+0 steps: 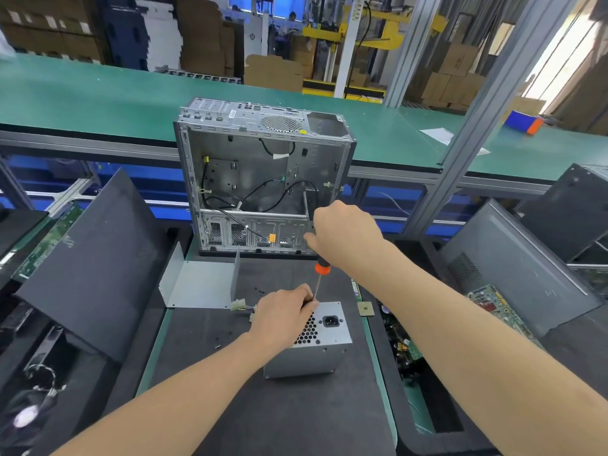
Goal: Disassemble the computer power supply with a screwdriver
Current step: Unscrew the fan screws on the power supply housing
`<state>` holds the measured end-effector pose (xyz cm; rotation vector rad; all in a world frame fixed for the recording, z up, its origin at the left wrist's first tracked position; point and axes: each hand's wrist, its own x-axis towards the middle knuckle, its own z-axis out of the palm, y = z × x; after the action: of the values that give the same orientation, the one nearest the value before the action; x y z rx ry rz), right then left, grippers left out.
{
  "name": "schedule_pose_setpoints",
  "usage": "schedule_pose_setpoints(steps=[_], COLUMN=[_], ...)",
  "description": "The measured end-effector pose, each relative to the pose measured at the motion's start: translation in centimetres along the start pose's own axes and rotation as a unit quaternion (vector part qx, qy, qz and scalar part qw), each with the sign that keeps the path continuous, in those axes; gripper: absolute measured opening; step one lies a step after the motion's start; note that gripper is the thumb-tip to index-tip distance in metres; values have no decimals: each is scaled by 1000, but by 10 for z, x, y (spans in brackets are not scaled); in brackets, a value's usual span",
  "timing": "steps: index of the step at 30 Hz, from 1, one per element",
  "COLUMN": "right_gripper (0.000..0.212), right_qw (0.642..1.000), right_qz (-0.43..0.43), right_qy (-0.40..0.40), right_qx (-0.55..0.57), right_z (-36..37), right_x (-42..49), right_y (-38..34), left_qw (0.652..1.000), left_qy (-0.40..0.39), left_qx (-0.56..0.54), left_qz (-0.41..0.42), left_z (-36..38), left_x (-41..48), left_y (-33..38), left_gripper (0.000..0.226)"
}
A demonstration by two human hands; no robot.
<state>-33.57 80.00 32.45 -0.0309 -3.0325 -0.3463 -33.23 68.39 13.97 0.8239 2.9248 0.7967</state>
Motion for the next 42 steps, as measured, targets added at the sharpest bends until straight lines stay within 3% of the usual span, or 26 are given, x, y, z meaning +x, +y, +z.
schedule_pose_setpoints(steps=[9,14,17,19,21,25,28,32,37,42], right_gripper=[3,13,13,47,65,63,46,17,12,17], right_qw=[957,946,958,984,997,997,999,988,954,941], right_qz=[-219,-242,-198,-108,1,75,24,-108,-231,-263], right_qy=[-101,-120,-82,-16,49,36,29,-34,-100,-138], right_qx=[162,182,190,143,66,7,26,108,164,162], right_z=[-16,-20,-13,-6,-2,3,4,-5,-19,-23], right_x=[0,1,-1,-3,-5,-4,1,2,2,3], right_y=[29,39,33,23,10,-3,-1,7,28,36], left_qw=[1000,1000,1000,1000,1000,1000,1000,1000,1000,1000], left_qy=[-1,-3,3,5,5,2,-5,-7,-6,-9], left_qx=[-3,-4,1,-1,-5,-2,-5,-6,-10,-7], left_qz=[1,-2,-3,-1,-1,-5,-11,-11,-5,-8], left_z=[2,2,2,2,2,2,2,1,-1,-2], left_x=[-1,0,0,1,1,1,0,-2,-2,-2], left_y=[-2,-2,-1,-1,0,0,0,-1,1,2], left_gripper=[21,21,23,23,23,23,22,23,23,23])
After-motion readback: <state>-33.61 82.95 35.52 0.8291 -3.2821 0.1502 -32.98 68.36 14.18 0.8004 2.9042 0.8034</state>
